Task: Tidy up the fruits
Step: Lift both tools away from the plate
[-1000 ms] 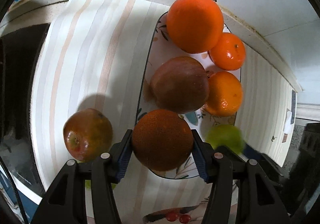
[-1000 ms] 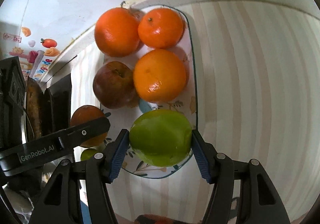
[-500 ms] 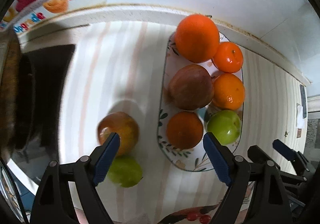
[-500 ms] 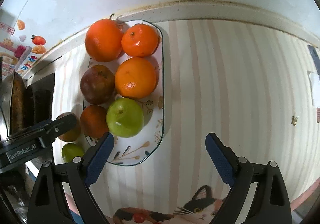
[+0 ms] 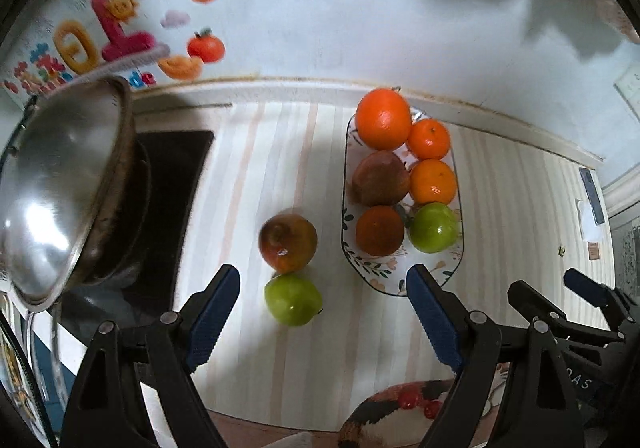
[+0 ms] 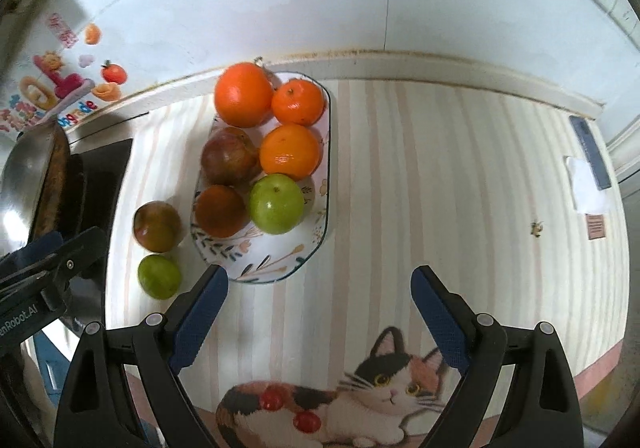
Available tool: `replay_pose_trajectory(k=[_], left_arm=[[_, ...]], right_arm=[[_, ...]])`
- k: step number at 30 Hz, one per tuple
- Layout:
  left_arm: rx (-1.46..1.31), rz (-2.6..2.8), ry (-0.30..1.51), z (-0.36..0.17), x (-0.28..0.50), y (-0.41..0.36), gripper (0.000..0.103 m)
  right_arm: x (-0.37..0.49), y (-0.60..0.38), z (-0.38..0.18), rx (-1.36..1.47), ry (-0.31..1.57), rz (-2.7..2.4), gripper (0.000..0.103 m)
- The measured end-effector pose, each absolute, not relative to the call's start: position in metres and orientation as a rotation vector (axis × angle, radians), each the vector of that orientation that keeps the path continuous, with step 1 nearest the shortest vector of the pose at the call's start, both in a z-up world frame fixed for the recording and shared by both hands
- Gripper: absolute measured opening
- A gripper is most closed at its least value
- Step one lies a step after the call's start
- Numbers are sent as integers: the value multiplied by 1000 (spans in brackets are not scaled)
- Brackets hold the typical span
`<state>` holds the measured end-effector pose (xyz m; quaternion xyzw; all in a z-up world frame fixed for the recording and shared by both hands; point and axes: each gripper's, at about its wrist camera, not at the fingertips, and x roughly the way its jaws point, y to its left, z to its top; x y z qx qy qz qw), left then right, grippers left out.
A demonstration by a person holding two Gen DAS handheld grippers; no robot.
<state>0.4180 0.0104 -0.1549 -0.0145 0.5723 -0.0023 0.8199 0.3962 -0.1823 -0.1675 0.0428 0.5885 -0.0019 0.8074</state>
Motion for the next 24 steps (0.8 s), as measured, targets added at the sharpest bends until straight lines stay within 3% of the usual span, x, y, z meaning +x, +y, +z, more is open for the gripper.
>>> replay_pose_trajectory(k=[10,21,22,23,24], left_arm=[[-6,-55,1144,-116,371,4,85],[-61,-8,1100,-100,358,8,86],[-67,10,1103,-103,361,11,89],[-68,32,1110,-107,364,15,100],[-73,57,1114,-111,367,20,102]], right_arm=[[345,-179,-113,68,1145,-17,95],[332,-182,-93,112,1110,43,95],[335,-184,-95,125,1117,54,96],[337,-185,-98,135,1123,62,97],[343,-188,-103,155,1142,81,98]])
